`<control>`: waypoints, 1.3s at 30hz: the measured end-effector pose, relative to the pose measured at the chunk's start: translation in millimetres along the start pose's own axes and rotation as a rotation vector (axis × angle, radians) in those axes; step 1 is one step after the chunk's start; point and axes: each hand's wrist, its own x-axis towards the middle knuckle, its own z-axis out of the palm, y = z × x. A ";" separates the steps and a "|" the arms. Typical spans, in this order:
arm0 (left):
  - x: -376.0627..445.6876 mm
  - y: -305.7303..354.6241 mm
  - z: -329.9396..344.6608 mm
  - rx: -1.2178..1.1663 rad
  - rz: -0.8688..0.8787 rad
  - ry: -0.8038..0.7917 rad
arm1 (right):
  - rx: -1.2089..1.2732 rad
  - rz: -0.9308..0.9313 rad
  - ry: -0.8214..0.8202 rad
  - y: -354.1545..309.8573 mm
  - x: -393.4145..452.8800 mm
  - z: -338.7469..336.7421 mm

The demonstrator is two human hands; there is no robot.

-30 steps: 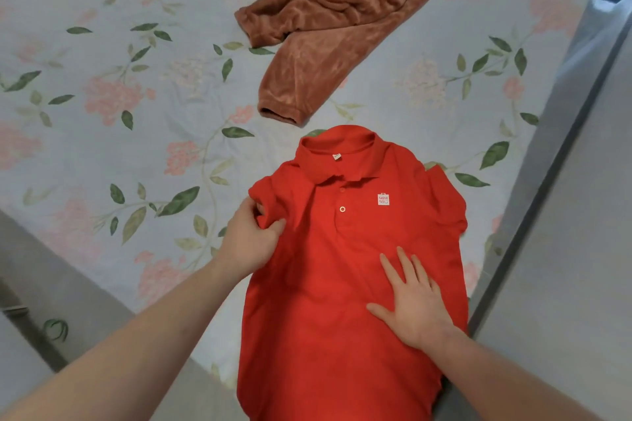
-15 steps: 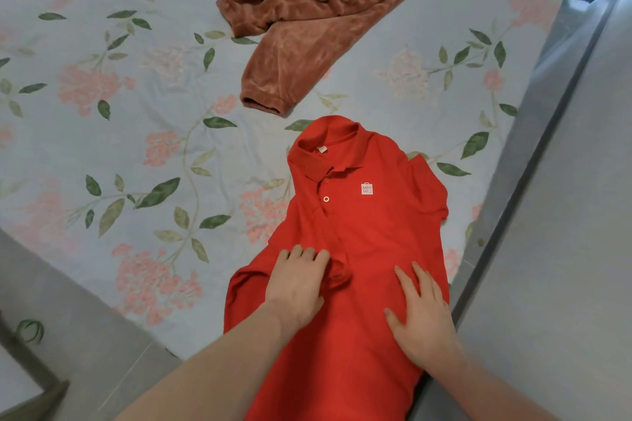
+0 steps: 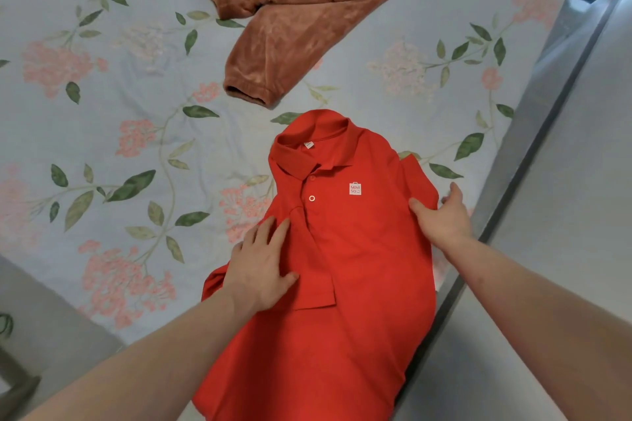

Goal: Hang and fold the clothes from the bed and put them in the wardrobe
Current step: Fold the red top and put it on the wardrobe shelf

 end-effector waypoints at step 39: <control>13.2 4.1 2.9 0.153 -0.004 -0.192 | -0.465 -0.561 -0.457 48.6 -106.6 65.5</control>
